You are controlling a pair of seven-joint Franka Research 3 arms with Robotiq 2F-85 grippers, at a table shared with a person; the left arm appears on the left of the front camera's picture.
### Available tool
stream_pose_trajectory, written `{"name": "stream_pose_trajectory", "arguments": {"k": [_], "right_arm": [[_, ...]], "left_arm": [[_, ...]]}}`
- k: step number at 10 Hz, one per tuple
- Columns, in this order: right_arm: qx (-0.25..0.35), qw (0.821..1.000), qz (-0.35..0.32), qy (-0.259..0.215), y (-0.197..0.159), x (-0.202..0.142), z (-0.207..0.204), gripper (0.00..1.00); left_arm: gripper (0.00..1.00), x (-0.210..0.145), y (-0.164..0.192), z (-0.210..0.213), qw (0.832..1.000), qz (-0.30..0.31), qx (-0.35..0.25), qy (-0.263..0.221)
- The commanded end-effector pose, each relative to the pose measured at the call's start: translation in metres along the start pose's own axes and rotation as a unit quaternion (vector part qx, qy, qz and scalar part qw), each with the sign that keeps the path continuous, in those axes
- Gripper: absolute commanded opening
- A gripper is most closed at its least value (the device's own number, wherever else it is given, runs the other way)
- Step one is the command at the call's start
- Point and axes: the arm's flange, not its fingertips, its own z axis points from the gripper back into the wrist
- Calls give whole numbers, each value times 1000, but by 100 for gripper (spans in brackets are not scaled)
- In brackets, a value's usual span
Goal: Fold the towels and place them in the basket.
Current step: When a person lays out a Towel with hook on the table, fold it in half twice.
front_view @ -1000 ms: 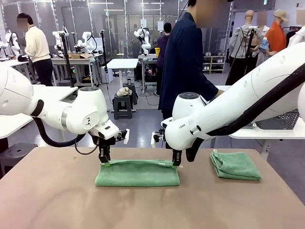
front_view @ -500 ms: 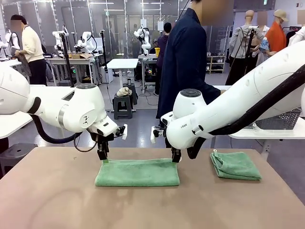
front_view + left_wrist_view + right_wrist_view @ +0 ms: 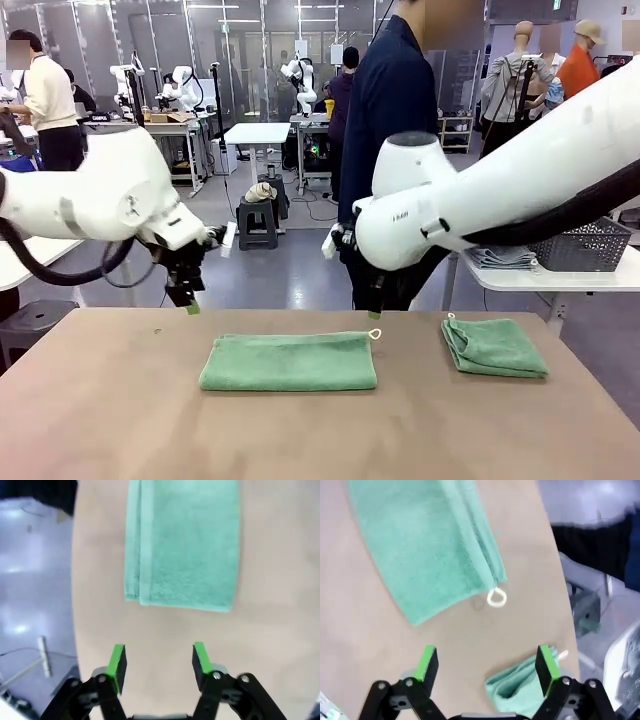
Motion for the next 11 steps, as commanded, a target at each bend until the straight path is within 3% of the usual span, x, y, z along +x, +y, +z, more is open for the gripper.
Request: {"name": "stream_pose_trajectory", "arguments": {"k": [1, 3, 5, 6, 7, 11], "right_arm": [[-14, 983, -181, 11, 22, 6, 18, 98], [21, 953, -301, 9, 35, 8, 28, 98], [52, 927, -370, 39, 51, 6, 32, 98], [90, 941, -325, 12, 56, 8, 34, 98], [43, 940, -335, 40, 40, 6, 30, 98], [54, 937, -342, 38, 44, 9, 30, 98]], "left_arm": [[68, -41, -13, 21, 999, -1, -17, -39], [68, -79, -15, 21, 993, 12, -21, -115], [68, -114, -19, 9, 978, 11, -27, -205], [68, -126, -20, 4, 972, 11, -30, -231], [68, -136, -20, 0, 965, 9, -39, -258], [68, -160, -17, -22, 934, 11, -73, -350]]}}
